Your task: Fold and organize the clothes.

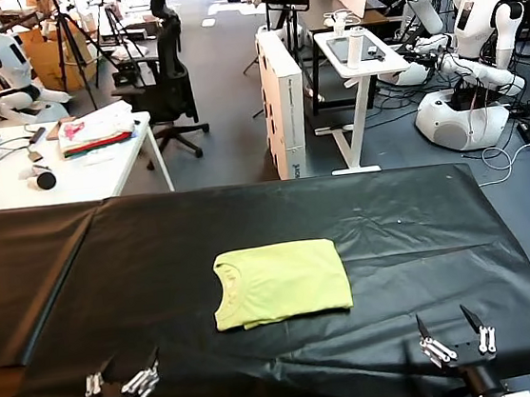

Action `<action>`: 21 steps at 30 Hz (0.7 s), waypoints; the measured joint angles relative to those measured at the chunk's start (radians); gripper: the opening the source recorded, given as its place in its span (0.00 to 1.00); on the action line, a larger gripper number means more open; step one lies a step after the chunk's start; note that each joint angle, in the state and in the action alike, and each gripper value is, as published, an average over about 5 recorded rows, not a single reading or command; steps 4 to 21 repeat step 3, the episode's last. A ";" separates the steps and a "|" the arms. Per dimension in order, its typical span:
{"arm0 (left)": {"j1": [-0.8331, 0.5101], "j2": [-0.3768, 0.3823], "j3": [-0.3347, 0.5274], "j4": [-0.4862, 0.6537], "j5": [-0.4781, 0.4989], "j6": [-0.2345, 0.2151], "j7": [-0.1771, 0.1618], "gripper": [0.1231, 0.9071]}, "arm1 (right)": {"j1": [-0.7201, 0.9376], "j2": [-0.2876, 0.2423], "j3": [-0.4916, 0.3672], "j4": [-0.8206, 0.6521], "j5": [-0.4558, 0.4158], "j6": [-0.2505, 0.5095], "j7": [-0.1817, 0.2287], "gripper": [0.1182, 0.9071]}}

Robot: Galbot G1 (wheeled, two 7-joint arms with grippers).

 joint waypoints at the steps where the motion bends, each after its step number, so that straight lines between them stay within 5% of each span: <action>1: 0.001 0.000 -0.001 0.000 0.000 0.001 0.000 1.00 | -0.003 0.002 -0.001 0.000 -0.003 0.001 0.001 1.00; 21: 0.002 0.000 -0.002 0.000 0.000 0.002 0.000 1.00 | -0.005 0.004 -0.001 0.001 -0.006 0.001 0.002 1.00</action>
